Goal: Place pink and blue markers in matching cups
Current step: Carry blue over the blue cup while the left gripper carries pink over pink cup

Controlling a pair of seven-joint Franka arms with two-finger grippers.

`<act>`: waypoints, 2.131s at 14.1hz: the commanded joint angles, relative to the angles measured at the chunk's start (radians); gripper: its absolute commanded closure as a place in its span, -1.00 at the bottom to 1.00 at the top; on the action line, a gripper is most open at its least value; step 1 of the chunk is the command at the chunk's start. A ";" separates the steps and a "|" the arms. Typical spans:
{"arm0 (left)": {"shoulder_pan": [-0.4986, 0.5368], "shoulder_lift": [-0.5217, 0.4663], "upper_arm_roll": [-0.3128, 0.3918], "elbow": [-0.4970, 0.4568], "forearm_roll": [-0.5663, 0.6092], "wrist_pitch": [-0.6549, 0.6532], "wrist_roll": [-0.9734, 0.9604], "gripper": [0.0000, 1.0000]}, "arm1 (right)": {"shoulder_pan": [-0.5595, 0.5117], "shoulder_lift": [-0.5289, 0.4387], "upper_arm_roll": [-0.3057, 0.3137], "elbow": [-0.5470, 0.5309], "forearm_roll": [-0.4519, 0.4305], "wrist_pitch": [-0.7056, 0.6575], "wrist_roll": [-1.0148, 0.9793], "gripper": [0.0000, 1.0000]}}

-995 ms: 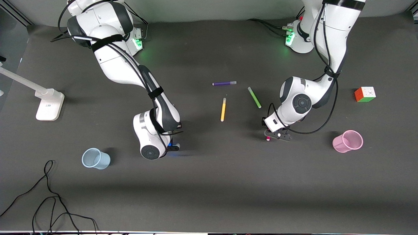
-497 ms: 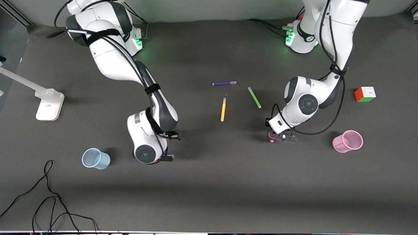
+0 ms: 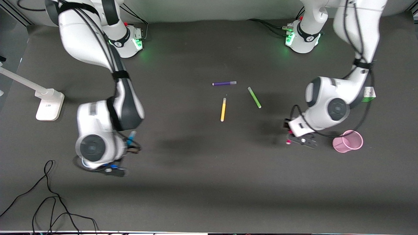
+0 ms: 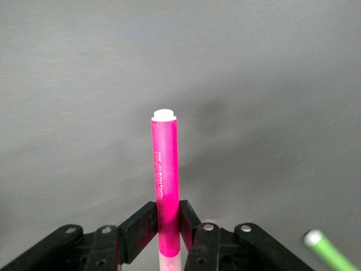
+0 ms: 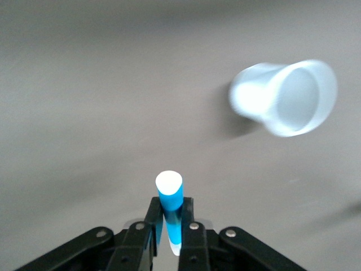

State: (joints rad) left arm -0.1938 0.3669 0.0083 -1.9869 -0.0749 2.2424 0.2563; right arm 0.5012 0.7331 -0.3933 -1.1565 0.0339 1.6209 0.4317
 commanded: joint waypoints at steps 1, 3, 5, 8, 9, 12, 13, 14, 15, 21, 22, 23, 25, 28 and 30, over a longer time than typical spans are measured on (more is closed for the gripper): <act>0.002 -0.031 0.035 0.127 0.151 -0.211 0.040 1.00 | 0.007 -0.020 -0.070 -0.023 -0.069 0.083 0.021 1.00; 0.004 -0.029 0.036 0.201 0.295 -0.314 0.075 1.00 | 0.000 -0.021 -0.113 -0.046 -0.062 0.170 0.028 1.00; 0.049 -0.026 0.036 0.209 0.381 -0.307 0.168 1.00 | -0.009 -0.029 -0.133 -0.101 -0.062 0.268 0.028 1.00; 0.097 -0.013 0.036 0.200 0.467 -0.229 0.335 1.00 | -0.045 -0.053 -0.140 -0.182 -0.058 0.404 0.028 1.00; 0.117 -0.008 0.036 0.198 0.498 -0.215 0.380 1.00 | -0.053 -0.055 -0.140 -0.205 -0.058 0.445 0.028 1.00; 0.134 0.001 0.036 0.183 0.546 -0.196 0.478 1.00 | -0.069 -0.051 -0.139 -0.238 -0.058 0.519 0.030 1.00; 0.145 0.000 0.036 0.174 0.561 -0.199 0.482 1.00 | -0.067 -0.049 -0.139 -0.258 -0.058 0.540 0.032 1.00; 0.149 0.000 0.036 0.165 0.578 -0.204 0.483 1.00 | -0.061 -0.057 -0.137 -0.290 -0.058 0.560 0.030 1.00; 0.152 0.003 0.036 0.161 0.599 -0.211 0.488 1.00 | -0.056 -0.069 -0.137 -0.325 -0.060 0.585 0.030 1.00; 0.186 0.001 0.036 0.123 0.662 -0.231 0.535 1.00 | -0.013 -0.130 -0.139 -0.474 -0.077 0.660 0.015 1.00; 0.200 0.003 0.036 0.115 0.662 -0.230 0.544 1.00 | -0.007 -0.136 -0.144 -0.500 -0.091 0.684 0.015 1.00; 0.200 0.009 0.036 0.112 0.662 -0.230 0.547 1.00 | -0.004 -0.149 -0.145 -0.535 -0.106 0.709 0.015 1.00; 0.198 0.035 0.036 0.112 0.679 -0.224 0.548 1.00 | -0.004 -0.167 -0.145 -0.591 -0.114 0.773 0.015 1.00; 0.198 0.060 0.036 0.112 0.702 -0.219 0.548 1.00 | -0.004 -0.166 -0.145 -0.594 -0.114 0.786 0.016 1.00; 0.192 0.075 0.036 0.112 0.740 -0.208 0.544 1.00 | -0.004 -0.166 -0.145 -0.594 -0.114 0.792 0.016 0.24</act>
State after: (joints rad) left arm 0.0025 0.4358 0.0457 -1.8740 0.6232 2.0214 0.7909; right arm 0.4839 0.6064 -0.5353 -1.7131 -0.0507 2.3939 0.4319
